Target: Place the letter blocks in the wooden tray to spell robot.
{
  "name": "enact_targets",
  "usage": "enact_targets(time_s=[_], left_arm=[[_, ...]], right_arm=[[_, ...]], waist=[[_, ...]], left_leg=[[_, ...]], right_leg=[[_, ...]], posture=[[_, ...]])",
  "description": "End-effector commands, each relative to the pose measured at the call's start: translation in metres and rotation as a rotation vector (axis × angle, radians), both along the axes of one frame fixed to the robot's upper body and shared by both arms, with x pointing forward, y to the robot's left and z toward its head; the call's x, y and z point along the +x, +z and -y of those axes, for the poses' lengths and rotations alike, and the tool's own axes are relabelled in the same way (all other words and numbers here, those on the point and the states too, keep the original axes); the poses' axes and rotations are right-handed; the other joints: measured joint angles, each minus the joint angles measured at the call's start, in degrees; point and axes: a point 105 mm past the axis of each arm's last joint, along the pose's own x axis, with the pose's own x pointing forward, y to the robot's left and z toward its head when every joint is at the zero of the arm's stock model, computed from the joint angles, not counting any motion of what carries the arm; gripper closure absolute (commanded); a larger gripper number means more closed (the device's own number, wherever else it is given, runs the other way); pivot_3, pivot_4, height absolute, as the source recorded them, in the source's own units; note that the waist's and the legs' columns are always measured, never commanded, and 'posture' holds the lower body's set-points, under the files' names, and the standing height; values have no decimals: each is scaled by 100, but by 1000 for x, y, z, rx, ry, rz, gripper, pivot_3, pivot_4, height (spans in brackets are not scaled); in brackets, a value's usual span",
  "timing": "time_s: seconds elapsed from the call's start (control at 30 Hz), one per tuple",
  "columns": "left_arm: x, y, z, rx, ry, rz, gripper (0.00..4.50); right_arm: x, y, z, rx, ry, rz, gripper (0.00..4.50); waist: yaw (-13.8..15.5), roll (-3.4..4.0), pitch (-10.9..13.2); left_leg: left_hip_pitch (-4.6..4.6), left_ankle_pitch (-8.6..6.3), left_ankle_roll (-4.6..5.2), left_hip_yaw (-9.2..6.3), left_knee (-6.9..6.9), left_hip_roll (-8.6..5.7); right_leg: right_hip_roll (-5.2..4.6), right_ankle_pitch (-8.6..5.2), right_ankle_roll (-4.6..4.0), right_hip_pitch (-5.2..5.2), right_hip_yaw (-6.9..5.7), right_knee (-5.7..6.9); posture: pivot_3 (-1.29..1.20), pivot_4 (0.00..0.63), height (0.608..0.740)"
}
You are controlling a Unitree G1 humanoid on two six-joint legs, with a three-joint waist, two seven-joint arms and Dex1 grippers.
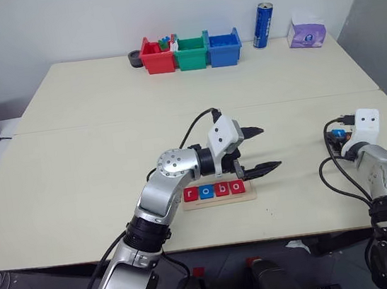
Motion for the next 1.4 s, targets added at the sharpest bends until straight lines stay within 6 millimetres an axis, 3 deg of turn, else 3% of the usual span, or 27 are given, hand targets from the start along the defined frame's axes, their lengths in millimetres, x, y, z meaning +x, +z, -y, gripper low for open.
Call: enact_targets(time_s=[0.03,0.17,0.27,0.4,0.5,0.63,0.8,0.93,1.07,1.23,1.3,1.4], left_arm=[[-3,15,4,-22,-25,61,0],[-4,15,2,-18,-32,60,0],[-10,11,-5,5,-56,54,0],[-25,-7,-29,115,-121,70,0],[-30,-15,-43,158,-122,61,0],[-37,-21,-64,182,-90,21,0],[-40,-24,-70,182,-70,-2,0],[-38,-22,-66,171,-70,-2,0],[-38,-22,-66,168,-72,-1,0],[-37,-22,-66,162,-72,-1,0],[-37,-22,-66,158,-78,-3,0],[-38,-23,-67,159,-91,-7,0]], right_arm=[[-5,5,4,5,-36,13,2974],[-7,2,-8,1,-40,-28,3041],[-14,1,-33,-18,12,-76,3041],[-41,4,-93,-38,194,-142,3041],[-68,2,-119,-9,259,-203,3041],[-108,-2,-145,68,264,-279,3041],[-126,-3,-168,106,311,-268,3041],[-127,-5,-171,123,328,-273,1615],[-115,14,-163,67,373,-213,166],[-85,58,-147,-48,474,-60,22],[-76,81,-151,-177,654,46,22],[-83,78,-156,-251,906,65,22]], waist=[[2,0,0],[3,0,0],[-6,1,-1],[-48,9,-5],[-45,9,-5],[-21,10,-6],[10,9,-5],[-6,8,-5],[-8,7,-5],[-6,6,-1],[-8,6,2],[2,3,3]], left_leg=[[0,0,0,0,0,0],[0,0,0,-2,-1,1],[1,0,0,-3,-2,3],[4,0,0,-14,-12,14],[-1,0,0,-32,-12,18],[-9,0,0,-41,-8,15],[-12,0,-1,-41,-4,8],[-11,0,-1,-38,-4,8],[-11,0,-1,-36,-4,8],[-12,0,0,-24,-5,4],[-13,-1,1,-21,-7,4],[-19,-2,3,-19,-10,4]], right_leg=[[0,-1,1,0,0,0],[0,-1,2,0,-1,0],[1,-1,2,0,-1,0],[10,-6,-3,-3,3,3],[12,-13,-4,-4,-3,4],[8,-14,-2,-4,-11,2],[-4,-16,-1,-3,-19,-4],[-2,-16,0,-3,-19,-5],[1,-16,0,-4,-19,-4],[0,-14,2,-9,-22,-6],[2,-14,2,-10,-22,-9],[2,-15,3,-12,-25,-19]], posture=[[0,150,740],[0,150,740],[0,150,740],[0,150,740],[0,150,740],[0,150,740],[0,150,740],[0,150,740],[0,150,740],[0,150,740],[0,150,740],[0,150,740]])
